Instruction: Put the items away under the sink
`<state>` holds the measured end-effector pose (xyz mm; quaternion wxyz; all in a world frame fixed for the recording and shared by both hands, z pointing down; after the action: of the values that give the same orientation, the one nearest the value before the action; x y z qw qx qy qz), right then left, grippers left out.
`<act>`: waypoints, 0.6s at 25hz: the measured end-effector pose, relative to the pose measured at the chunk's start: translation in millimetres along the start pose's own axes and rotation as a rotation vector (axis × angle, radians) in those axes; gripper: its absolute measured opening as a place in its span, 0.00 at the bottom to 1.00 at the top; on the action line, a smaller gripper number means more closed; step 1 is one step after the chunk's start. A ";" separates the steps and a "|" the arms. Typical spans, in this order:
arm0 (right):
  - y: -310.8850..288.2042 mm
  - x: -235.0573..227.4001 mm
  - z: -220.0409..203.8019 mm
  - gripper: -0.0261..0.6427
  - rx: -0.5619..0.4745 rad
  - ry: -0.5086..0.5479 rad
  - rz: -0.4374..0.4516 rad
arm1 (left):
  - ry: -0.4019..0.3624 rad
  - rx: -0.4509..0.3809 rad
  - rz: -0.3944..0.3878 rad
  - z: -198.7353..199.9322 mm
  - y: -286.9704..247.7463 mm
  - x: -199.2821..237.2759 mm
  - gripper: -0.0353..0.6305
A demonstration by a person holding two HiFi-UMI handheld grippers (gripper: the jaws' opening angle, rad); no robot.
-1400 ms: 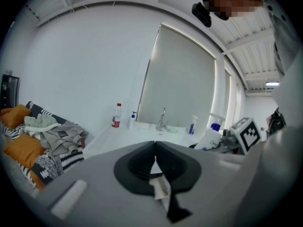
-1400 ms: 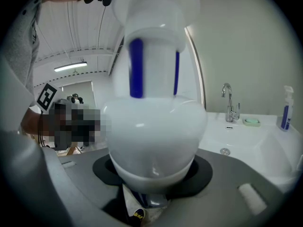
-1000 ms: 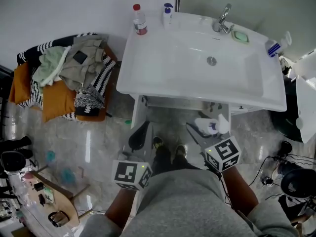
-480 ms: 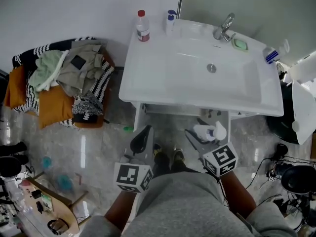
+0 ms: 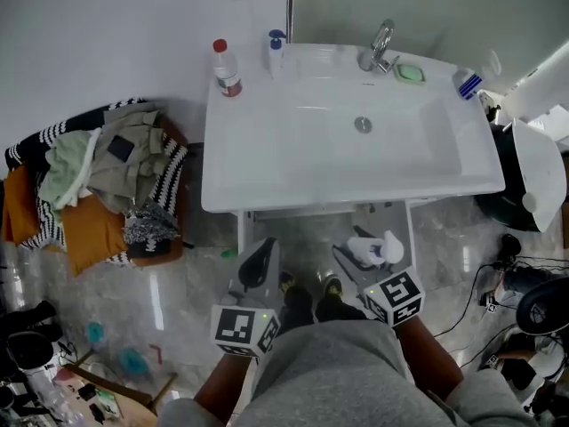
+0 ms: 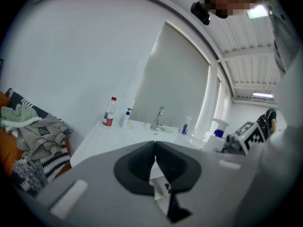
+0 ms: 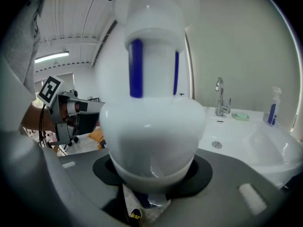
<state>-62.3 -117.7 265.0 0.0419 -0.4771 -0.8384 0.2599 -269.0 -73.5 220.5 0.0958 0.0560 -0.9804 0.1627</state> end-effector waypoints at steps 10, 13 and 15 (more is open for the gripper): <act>16.2 -19.4 -26.8 0.40 -0.010 -0.090 -0.098 | -0.118 0.069 -0.085 -20.9 -55.3 -24.6 0.07; 22.9 -30.7 -35.9 0.40 -0.004 -0.103 -0.106 | -0.123 0.083 -0.063 -28.4 -71.8 -32.2 0.07; 25.8 -38.1 -42.5 0.40 -0.005 -0.114 -0.112 | -0.126 0.093 -0.052 -33.0 -79.8 -36.0 0.07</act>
<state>-8.0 -121.6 296.1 0.0073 -0.4139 -0.8656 0.2819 -217.0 -134.8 268.4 0.0352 0.0959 -0.9741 0.2015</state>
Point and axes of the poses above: the fingertips, and each gripper's own axes: y backward along the fingers, x to its left, z out of its top, the point moved 7 cm from there along y, backward along the fingers, and after that the axes turned 10 degrees about z, right-handed, at the moved point
